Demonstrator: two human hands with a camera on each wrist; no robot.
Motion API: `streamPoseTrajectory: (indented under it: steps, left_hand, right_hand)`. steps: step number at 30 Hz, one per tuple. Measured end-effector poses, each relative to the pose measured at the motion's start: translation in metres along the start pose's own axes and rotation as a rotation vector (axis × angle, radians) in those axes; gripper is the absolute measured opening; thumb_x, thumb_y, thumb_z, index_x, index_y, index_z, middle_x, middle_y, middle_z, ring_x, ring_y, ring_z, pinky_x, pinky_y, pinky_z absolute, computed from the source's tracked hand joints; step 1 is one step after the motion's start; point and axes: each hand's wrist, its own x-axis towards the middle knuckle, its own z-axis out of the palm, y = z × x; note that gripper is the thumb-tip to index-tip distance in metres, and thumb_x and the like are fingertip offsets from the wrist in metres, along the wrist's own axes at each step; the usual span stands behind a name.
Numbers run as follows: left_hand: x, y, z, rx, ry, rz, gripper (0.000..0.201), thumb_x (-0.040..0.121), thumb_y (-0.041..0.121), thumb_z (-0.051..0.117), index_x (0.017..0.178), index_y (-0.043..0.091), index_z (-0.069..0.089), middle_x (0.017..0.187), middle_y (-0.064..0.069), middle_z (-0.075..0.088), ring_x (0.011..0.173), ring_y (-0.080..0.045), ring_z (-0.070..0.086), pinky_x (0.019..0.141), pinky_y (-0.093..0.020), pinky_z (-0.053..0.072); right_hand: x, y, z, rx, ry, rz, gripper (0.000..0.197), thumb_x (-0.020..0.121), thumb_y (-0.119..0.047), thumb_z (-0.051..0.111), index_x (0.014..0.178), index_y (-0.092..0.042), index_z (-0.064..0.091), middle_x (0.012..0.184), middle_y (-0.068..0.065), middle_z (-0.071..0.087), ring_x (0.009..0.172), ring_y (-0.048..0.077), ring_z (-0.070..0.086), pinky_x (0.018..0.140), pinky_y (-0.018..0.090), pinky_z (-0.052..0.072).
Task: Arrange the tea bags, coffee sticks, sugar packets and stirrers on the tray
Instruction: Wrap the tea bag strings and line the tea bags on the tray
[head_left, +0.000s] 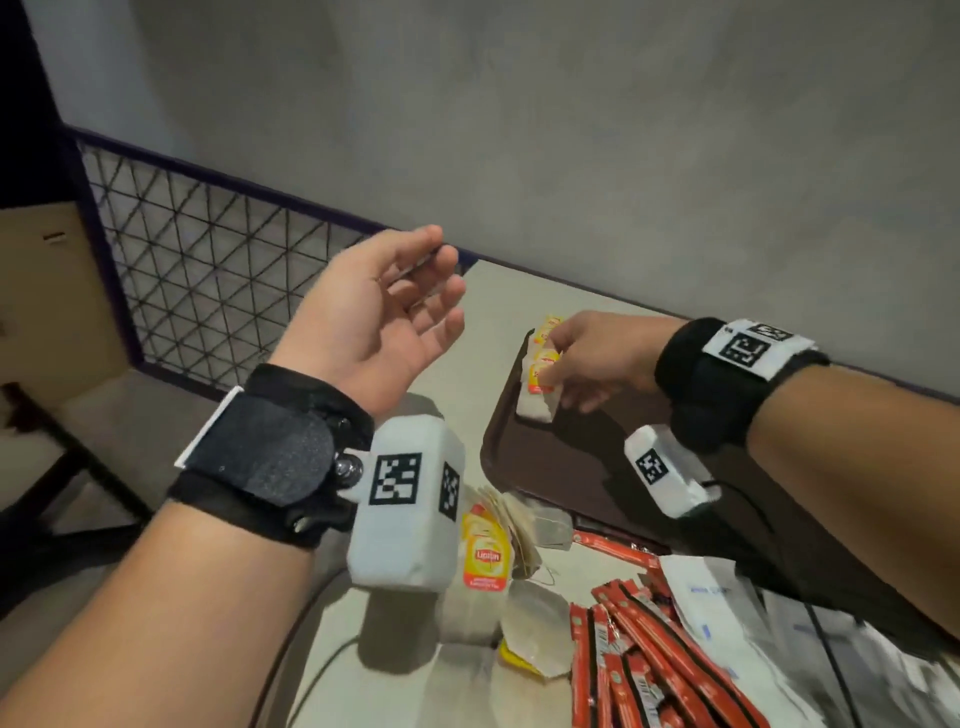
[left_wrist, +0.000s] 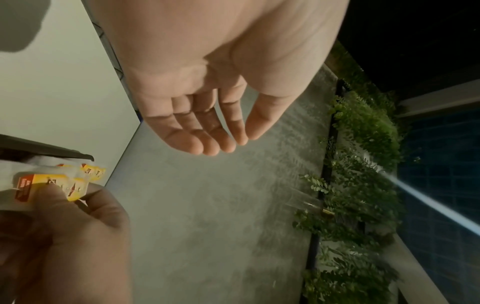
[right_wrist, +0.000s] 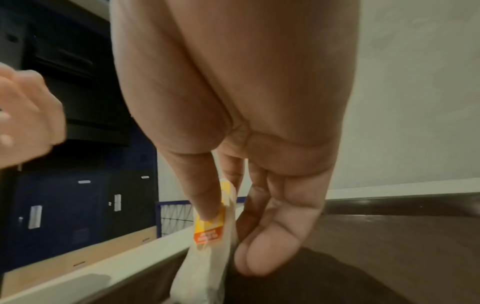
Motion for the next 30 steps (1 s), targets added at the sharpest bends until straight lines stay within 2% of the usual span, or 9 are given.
streamPoseTrajectory:
  steps: [6,8,12,16,18,21,24,26,30]
  left_hand:
    - [0.006,-0.005,-0.002,0.000,0.039,-0.033,0.006,0.092,0.022,0.065,0.098,0.020,0.066,0.080,0.003,0.067,0.067,-0.012,0.062,0.061,-0.023,0.052]
    - [0.007,-0.004,-0.004,-0.012,0.035,-0.034,0.009,0.092,0.023,0.065,0.100,0.019,0.065,0.080,0.003,0.067,0.067,-0.013,0.063,0.062,-0.024,0.052]
    - [0.007,-0.004,-0.004,-0.022,0.030,-0.029,0.007,0.092,0.024,0.064,0.097,0.020,0.064,0.079,0.004,0.066,0.066,-0.013,0.062,0.062,-0.023,0.052]
    - [0.007,-0.005,-0.002,-0.020,0.032,-0.026,0.006,0.092,0.023,0.064,0.096,0.019,0.063,0.077,0.004,0.066,0.065,-0.013,0.061,0.062,-0.023,0.051]
    - [0.007,-0.005,-0.003,-0.016,0.031,-0.025,0.005,0.092,0.023,0.064,0.094,0.019,0.064,0.077,0.004,0.066,0.065,-0.013,0.061,0.061,-0.023,0.051]
    - [0.008,-0.005,-0.003,-0.009,0.032,-0.021,0.004,0.092,0.023,0.063,0.090,0.019,0.064,0.077,0.003,0.066,0.065,-0.013,0.061,0.061,-0.023,0.051]
    - [0.008,-0.004,-0.004,-0.002,0.037,-0.011,0.005,0.092,0.022,0.063,0.088,0.019,0.064,0.077,0.003,0.065,0.066,-0.013,0.060,0.063,-0.023,0.051]
    - [0.008,-0.002,-0.005,-0.005,0.050,-0.008,0.007,0.092,0.022,0.063,0.086,0.019,0.064,0.078,0.003,0.066,0.067,-0.013,0.060,0.065,-0.023,0.051]
    - [0.006,0.000,-0.006,-0.020,0.070,-0.004,0.006,0.091,0.021,0.064,0.086,0.018,0.065,0.080,0.002,0.065,0.068,-0.014,0.060,0.067,-0.023,0.050]
  right_hand:
    - [0.019,0.002,0.010,0.040,0.048,0.111,0.010,0.094,-0.001,0.064,0.090,-0.007,0.058,0.083,0.017,0.067,0.065,0.027,0.067,0.073,0.039,0.062]
    - [0.019,0.001,0.009,0.067,0.058,0.150,0.008,0.093,-0.006,0.068,0.098,-0.004,0.062,0.089,0.018,0.069,0.071,0.028,0.069,0.071,0.035,0.063]
    - [0.020,0.002,0.007,0.095,0.042,0.214,0.036,0.088,-0.015,0.078,0.115,0.004,0.063,0.107,0.026,0.071,0.088,0.035,0.076,0.073,0.035,0.065]
    - [0.015,-0.001,0.012,0.143,0.009,0.209,0.033,0.083,0.000,0.078,0.113,0.008,0.066,0.113,0.029,0.071,0.100,0.037,0.074,0.074,0.032,0.064]
    - [0.013,-0.002,0.017,0.186,0.005,0.209,0.027,0.082,0.009,0.075,0.107,0.009,0.067,0.106,0.026,0.074,0.097,0.033,0.075,0.075,0.031,0.064]
    - [0.013,-0.005,0.025,0.230,0.023,0.212,0.017,0.083,0.015,0.069,0.097,0.006,0.065,0.092,0.020,0.071,0.079,0.026,0.074,0.069,0.027,0.064]
    - [0.011,-0.008,0.023,0.198,0.040,0.232,0.010,0.088,0.005,0.070,0.097,0.003,0.066,0.098,0.021,0.071,0.084,0.028,0.073,0.076,0.030,0.063]
    - [0.008,-0.009,0.017,0.122,0.078,0.222,0.019,0.090,-0.010,0.073,0.104,0.001,0.064,0.103,0.022,0.069,0.090,0.032,0.073,0.080,0.037,0.064]
    - [-0.025,-0.018,0.013,-0.110,0.138,0.016,0.027,0.092,-0.031,0.074,0.108,-0.010,0.065,0.090,0.011,0.070,0.072,0.021,0.070,0.073,0.037,0.061]
